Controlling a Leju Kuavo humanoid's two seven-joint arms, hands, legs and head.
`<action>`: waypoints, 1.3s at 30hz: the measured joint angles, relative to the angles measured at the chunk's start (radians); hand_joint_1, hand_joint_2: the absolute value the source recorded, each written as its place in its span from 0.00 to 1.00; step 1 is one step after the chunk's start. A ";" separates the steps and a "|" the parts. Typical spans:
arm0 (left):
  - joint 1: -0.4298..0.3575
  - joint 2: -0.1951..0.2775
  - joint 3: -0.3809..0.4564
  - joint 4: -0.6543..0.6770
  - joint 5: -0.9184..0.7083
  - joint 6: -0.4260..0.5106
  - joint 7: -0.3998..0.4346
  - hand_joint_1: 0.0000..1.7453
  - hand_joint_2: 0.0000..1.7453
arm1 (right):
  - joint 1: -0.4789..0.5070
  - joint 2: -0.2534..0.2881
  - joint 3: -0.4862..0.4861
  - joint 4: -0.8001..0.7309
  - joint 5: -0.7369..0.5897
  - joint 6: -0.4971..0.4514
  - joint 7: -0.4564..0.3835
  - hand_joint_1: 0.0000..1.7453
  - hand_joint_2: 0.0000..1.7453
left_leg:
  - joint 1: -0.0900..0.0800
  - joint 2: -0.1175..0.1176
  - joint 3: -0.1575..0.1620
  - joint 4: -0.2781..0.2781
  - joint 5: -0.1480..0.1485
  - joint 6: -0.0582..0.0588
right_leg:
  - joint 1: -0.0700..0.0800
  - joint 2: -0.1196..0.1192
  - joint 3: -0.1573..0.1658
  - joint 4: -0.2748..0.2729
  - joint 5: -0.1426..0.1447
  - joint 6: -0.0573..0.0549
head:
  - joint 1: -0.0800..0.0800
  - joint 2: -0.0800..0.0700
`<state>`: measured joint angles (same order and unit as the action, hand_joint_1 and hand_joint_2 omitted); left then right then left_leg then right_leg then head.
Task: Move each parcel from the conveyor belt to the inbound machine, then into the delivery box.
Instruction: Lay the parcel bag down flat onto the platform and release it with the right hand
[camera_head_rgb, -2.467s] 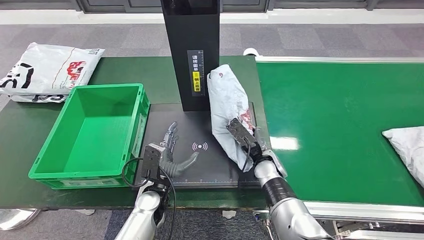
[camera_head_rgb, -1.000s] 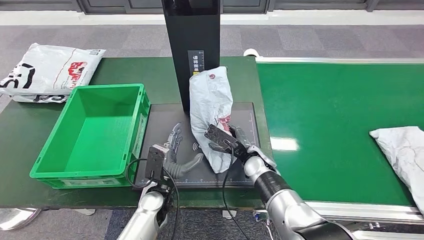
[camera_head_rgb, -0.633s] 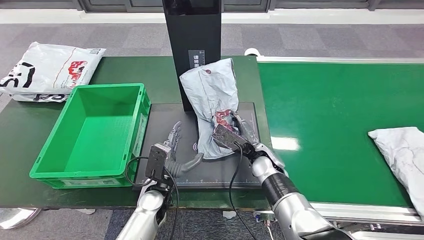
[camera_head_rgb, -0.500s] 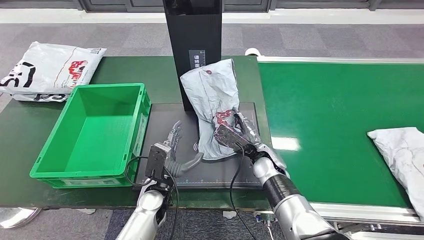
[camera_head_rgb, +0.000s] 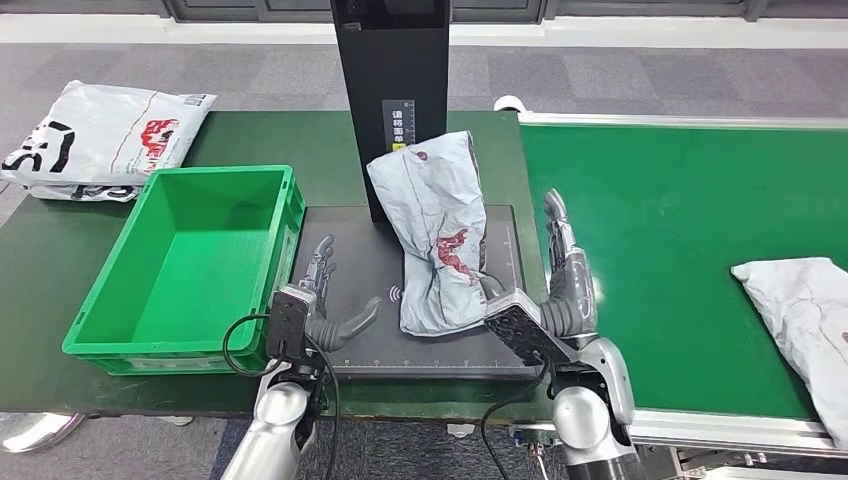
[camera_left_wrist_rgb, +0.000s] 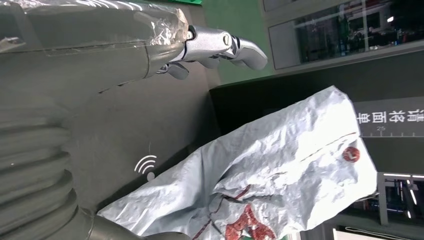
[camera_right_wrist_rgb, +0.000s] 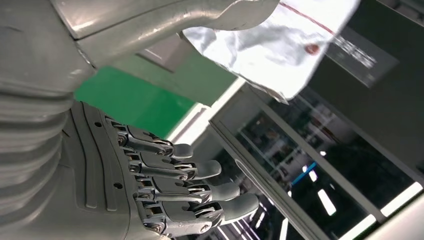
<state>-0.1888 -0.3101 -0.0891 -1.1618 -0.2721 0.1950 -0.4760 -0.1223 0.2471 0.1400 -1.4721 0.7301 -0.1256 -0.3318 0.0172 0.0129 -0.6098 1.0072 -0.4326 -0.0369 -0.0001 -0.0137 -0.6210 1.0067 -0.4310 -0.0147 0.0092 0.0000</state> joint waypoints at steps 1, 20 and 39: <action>0.000 0.000 0.000 -0.002 0.000 0.000 0.000 0.00 1.00 | 0.006 0.000 0.000 -0.014 0.000 -0.002 -0.002 0.00 1.00 | 0.000 0.000 0.000 0.000 0.000 0.000 | 0.000 0.000 0.000 0.000 0.000 0.000 | 0.000 0.000; -0.003 0.000 0.000 0.024 -0.008 0.039 0.012 0.00 1.00 | 0.260 0.063 -0.097 -0.368 -0.260 -0.568 -0.240 0.00 1.00 | 0.000 -0.001 0.001 0.000 -0.003 0.000 | 0.000 -0.001 0.001 0.000 -0.003 0.000 | 0.000 0.000; -0.004 0.000 0.000 0.035 -0.024 0.042 0.015 0.00 1.00 | 0.385 0.087 -0.486 -0.279 -0.578 -0.474 -0.298 0.00 1.00 | -0.001 -0.001 0.004 0.000 -0.005 0.000 | -0.001 -0.001 0.004 0.000 -0.005 0.001 | 0.000 0.000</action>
<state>-0.1926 -0.3101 -0.0890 -1.1264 -0.2959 0.2371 -0.4609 0.2630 0.3345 -0.3458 -1.7512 0.1522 -0.5997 -0.6293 0.0166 0.0119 -0.6061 1.0072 -0.4377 -0.0366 -0.0009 -0.0152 -0.6173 1.0068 -0.4359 -0.0140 0.0092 0.0000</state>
